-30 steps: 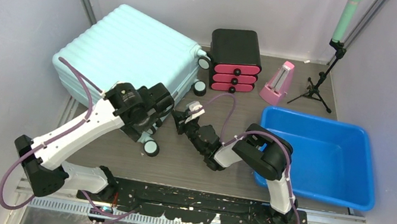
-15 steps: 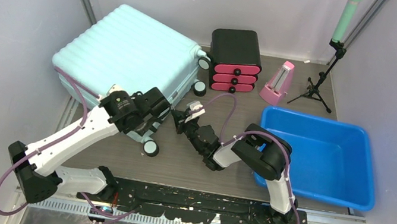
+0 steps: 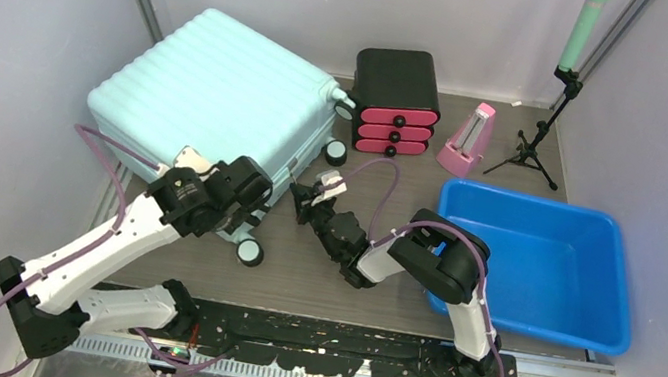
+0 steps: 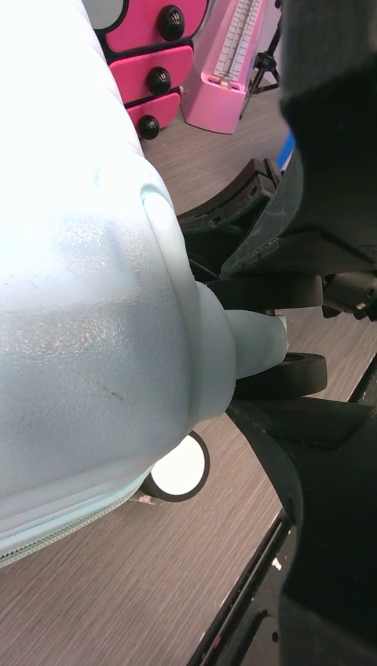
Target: Open, take out, and arrange the luggage
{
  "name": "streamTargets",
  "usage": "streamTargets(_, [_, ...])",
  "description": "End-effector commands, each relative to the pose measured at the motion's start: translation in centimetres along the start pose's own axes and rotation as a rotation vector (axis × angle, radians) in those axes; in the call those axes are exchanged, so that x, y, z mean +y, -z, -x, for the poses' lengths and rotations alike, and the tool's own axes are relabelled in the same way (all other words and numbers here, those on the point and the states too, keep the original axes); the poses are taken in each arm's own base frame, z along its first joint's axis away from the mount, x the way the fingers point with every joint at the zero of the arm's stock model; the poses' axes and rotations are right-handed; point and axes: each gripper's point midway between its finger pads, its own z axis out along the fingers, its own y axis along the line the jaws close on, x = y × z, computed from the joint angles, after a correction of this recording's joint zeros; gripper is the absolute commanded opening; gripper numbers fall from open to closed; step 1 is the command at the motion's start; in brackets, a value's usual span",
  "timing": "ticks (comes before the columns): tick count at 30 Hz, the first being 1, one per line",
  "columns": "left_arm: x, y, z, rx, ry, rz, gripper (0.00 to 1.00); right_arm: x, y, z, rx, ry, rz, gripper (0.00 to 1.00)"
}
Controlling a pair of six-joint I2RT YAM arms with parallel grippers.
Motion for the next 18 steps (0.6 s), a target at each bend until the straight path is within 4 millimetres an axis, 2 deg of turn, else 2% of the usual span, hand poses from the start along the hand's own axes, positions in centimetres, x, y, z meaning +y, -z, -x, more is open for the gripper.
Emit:
streamTargets(1, [5.7,0.6,2.7,-0.083,-0.287,0.123,0.00,-4.9,-0.2,3.8,-0.115,-0.022,-0.203,0.00])
streamTargets(3, [5.9,0.6,2.7,-0.078,-0.325,0.108,0.00,-5.5,0.3,3.9,-0.112,-0.014,-0.222,0.00])
streamTargets(8, [5.4,0.6,1.4,-0.007,-0.431,0.022,0.00,-6.2,1.4,4.6,-0.112,-0.012,-0.244,0.00])
streamTargets(13, [4.5,0.9,0.4,0.044,-0.544,-0.100,0.00,-7.7,3.9,4.5,-0.089,0.005,-0.290,0.00])
streamTargets(16, [4.7,1.2,0.4,0.053,-0.584,-0.139,0.00,-8.6,5.2,4.1,-0.069,0.019,-0.316,0.00])
streamTargets(18, [5.5,1.3,1.1,0.026,-0.582,-0.120,0.00,-9.2,6.0,3.9,-0.060,0.024,-0.335,0.00])
